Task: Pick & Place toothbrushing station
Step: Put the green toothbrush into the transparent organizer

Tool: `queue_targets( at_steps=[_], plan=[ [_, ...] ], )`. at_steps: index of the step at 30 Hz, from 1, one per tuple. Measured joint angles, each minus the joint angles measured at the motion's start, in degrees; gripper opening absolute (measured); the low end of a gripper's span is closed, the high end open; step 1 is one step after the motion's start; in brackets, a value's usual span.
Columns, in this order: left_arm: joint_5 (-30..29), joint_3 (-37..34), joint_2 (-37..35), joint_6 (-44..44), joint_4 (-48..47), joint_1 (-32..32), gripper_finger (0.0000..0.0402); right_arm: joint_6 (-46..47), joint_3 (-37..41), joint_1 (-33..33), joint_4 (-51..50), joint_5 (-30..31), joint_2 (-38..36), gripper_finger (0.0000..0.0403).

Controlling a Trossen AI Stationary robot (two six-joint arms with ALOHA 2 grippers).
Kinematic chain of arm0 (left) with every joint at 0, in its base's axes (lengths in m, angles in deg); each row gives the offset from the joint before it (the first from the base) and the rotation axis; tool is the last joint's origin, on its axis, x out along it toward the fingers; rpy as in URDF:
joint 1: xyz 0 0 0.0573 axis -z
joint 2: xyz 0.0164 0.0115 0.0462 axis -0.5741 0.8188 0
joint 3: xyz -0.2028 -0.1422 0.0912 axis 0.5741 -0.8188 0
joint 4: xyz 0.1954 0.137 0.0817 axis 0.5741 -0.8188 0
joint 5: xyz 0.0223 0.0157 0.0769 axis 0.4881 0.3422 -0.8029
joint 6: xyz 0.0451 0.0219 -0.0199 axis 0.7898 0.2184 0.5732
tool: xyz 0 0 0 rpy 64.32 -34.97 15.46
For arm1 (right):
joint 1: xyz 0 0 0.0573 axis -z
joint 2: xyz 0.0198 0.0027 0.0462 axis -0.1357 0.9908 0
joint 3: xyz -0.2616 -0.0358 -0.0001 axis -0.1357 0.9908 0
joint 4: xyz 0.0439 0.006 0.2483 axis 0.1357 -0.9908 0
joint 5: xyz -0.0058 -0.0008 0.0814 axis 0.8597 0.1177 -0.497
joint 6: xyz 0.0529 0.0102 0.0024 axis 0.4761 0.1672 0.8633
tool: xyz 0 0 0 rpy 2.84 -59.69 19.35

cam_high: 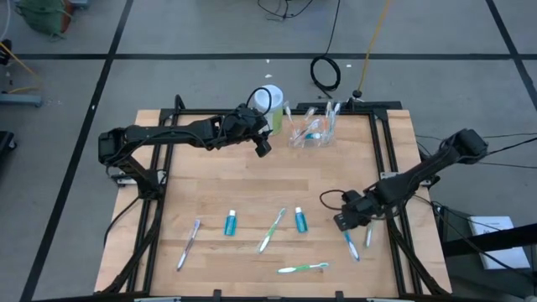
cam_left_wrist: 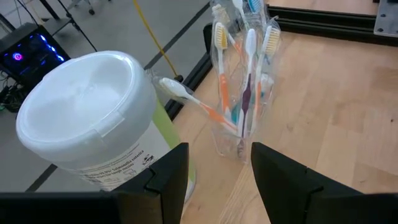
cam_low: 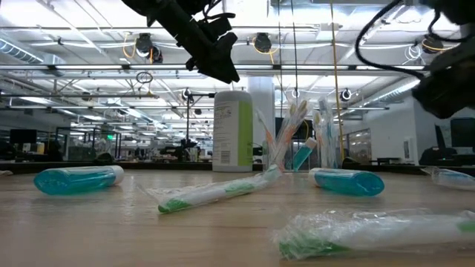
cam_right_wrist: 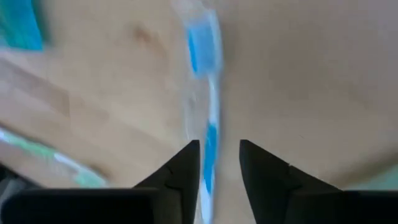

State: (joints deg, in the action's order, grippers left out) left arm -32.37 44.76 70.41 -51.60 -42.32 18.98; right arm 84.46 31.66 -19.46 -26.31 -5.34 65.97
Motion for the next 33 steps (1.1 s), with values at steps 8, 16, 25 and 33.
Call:
queue_targets(
  at_steps=[8, 16, 25, 33],
  plan=[
    [0.0, 0.0, 0.0, 0.0, 0.0, 0.01, 0.0177, 15.66, -0.04, -5.92, -11.83, -6.69, -6.26, 0.0132],
    [-0.01, 0.01, 0.0, 0.23, -0.68, 0.13, 0.0177, 31.09, 1.41, -12.24, -19.97, -6.88, -6.98, 0.0132],
    [7.98, 0.04, -7.78, 5.32, -17.37, 0.0, 0.0177, 35.12, 9.68, -14.49, -12.42, -3.4, -6.95, 0.0132],
    [9.94, 0.04, -14.78, 4.0, -19.1, -0.04, 0.0177, 33.27, 10.7, -14.39, -12.36, -2.6, -7.03, 0.0103]
  ],
)
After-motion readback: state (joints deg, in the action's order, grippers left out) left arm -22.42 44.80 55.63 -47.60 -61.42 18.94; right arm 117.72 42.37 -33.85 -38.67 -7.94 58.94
